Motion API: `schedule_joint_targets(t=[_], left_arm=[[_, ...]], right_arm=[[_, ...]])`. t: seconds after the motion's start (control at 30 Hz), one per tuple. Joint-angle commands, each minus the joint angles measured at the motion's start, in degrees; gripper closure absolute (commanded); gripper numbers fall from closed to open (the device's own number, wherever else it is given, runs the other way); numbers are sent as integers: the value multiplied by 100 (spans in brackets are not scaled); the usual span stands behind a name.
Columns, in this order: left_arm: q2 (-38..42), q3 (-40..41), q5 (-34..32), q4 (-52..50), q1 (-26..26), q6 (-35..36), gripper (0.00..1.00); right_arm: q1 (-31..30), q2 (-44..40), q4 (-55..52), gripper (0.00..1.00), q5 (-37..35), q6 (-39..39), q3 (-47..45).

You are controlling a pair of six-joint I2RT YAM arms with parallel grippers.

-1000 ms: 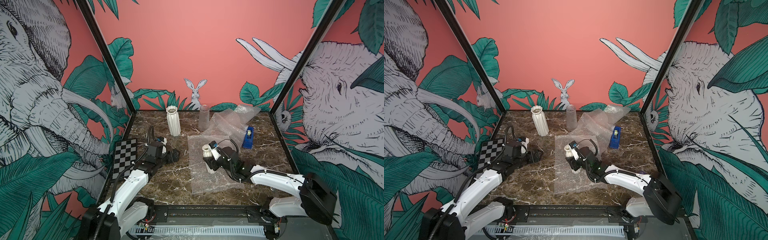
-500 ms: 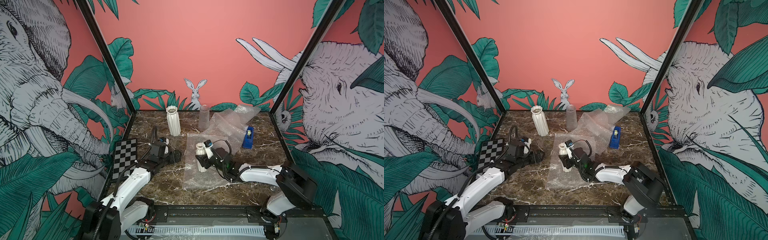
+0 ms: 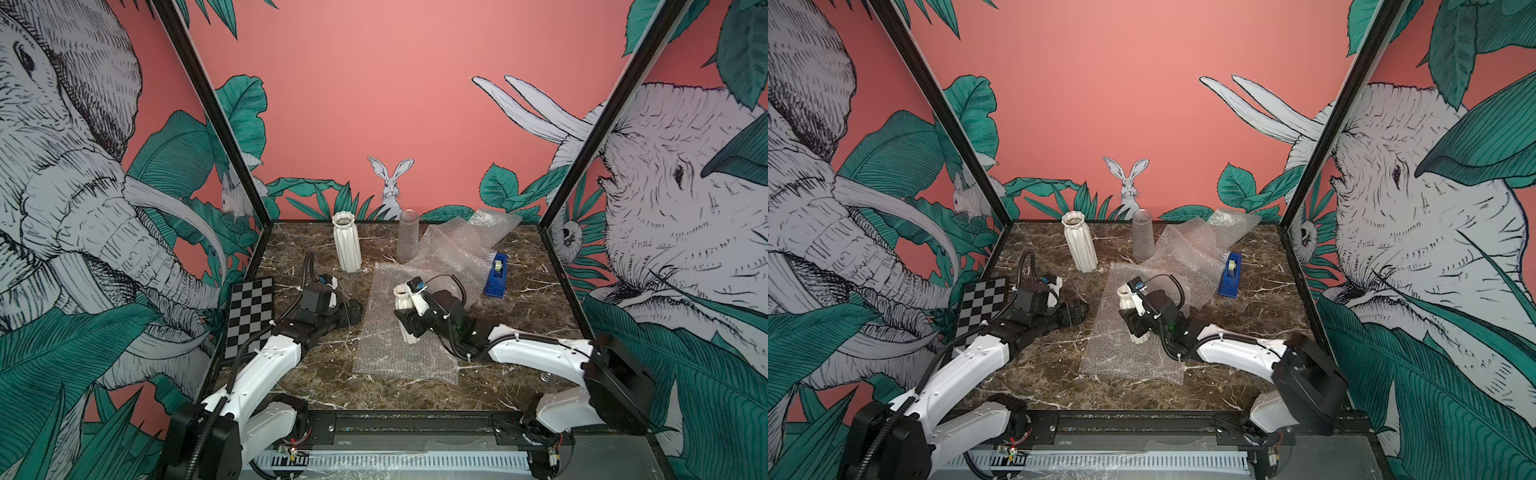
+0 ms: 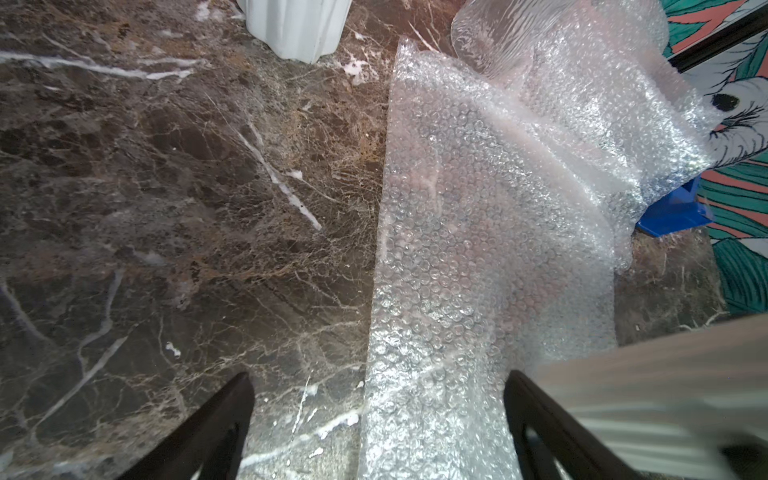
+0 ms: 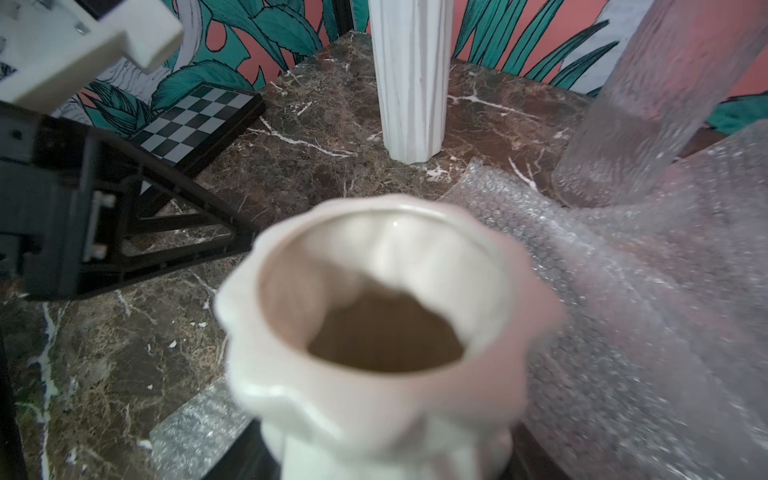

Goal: Wrap vases in bubble wrap
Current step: Place the vase in bubble wrap.

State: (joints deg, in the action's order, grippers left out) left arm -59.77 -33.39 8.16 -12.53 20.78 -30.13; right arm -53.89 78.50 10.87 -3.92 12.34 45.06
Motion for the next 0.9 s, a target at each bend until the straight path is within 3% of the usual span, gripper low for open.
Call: schedule_joint_targets(t=[0.0, 0.13, 0.3, 0.63, 0.87], left_arm=[[203, 33, -7, -67, 22, -6, 6], [286, 89, 1, -83, 23, -60, 6], [402, 191, -120, -139, 31, -65, 6], [518, 227, -240, -202, 32, -58, 5], [594, 236, -353, -308, 32, 24, 4]], right_arm=[[-154, -518, -1361, 71, -331, -431, 355], [-392, -565, -2855, 71, -495, -743, 750], [-901, 30, -4135, 73, -1055, -1321, 1394], [-1157, 1071, -4237, 74, -1058, -2423, 1974], [-1213, 1759, -4006, 71, -752, -2763, 2319]])
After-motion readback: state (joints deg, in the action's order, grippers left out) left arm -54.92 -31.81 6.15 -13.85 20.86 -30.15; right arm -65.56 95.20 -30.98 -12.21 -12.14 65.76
